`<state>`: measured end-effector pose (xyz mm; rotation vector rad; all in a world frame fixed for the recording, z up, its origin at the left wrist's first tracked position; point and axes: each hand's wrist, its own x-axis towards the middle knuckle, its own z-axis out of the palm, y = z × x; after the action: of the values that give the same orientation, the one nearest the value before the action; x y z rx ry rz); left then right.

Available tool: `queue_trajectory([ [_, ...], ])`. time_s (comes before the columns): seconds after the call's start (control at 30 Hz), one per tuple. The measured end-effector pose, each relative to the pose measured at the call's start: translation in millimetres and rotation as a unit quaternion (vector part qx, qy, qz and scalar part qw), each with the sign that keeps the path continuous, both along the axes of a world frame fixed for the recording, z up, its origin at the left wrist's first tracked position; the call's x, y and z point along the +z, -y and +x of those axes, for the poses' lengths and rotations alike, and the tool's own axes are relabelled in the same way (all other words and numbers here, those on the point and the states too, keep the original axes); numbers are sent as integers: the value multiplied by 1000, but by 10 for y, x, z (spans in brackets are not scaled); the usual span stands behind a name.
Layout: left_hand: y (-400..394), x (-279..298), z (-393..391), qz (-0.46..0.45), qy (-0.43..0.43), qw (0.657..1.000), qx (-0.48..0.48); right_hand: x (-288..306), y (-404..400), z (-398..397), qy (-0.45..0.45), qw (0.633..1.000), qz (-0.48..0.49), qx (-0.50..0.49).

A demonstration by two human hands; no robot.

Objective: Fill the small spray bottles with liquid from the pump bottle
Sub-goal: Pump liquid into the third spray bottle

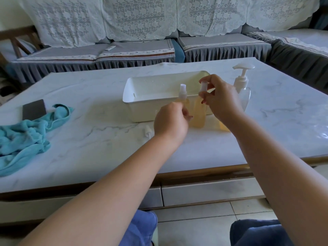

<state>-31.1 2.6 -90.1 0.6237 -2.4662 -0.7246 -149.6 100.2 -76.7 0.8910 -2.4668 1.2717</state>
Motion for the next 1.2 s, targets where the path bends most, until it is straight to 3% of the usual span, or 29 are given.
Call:
queue_trajectory([
  [0.43,829,-191,338,8,87,989,122,-57,130,-9,7,999,-35,6],
  [0.6,874,-201,331,30,132,983,124,-74,133,-16,20,999,-41,22],
  [0.93,724,-218,132,63,80,991,82,18,9,36,-19,997,-77,-19],
  [1.2,437,29,111,73,45,992,88,56,-190,83,-32,998,-53,-16],
])
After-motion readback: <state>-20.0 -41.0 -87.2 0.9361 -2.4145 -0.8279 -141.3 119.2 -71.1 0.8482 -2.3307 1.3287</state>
